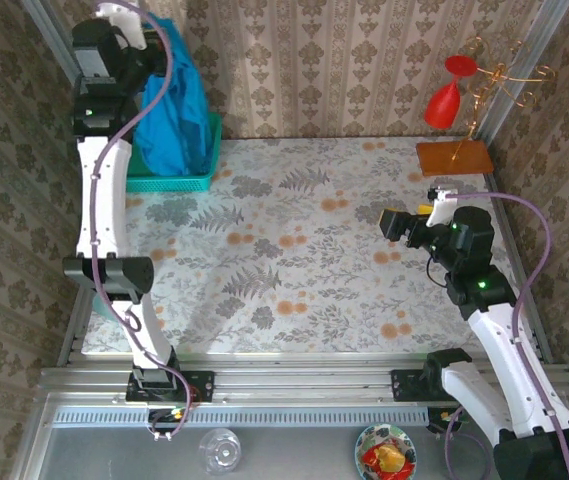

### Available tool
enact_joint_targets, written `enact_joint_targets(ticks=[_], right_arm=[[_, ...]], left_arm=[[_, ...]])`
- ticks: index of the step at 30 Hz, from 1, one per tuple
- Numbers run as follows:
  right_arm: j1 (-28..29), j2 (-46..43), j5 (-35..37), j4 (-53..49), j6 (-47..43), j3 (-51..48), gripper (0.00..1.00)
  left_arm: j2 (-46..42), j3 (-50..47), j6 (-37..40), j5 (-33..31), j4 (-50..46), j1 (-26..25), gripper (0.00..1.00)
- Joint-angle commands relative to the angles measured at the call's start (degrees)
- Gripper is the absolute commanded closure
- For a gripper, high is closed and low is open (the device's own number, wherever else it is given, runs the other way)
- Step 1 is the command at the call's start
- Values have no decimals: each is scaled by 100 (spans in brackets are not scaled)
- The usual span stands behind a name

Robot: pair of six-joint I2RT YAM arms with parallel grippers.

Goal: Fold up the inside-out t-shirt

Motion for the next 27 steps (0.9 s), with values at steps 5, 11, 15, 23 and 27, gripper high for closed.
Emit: enact_joint_targets(ticks=[5, 11, 15, 23, 27], right_arm=[[72, -146, -149, -271, -37, 350, 6], [83, -183, -106, -329, -9, 508, 7], [90, -219, -26, -369, 33, 558, 7], [90, -127, 220, -560, 291, 467, 9], [90, 75, 301, -698, 610, 409, 11]], left_arm=[[-1153, 371, 1088, -142, 357, -1211, 100], [-1421, 388, 796, 85, 599, -1647, 100], [-1308, 367, 717, 52, 338, -1880, 100], [-704, -971, -11, 154, 77, -2124, 100], [101, -1176, -400, 776, -478, -2147, 67]])
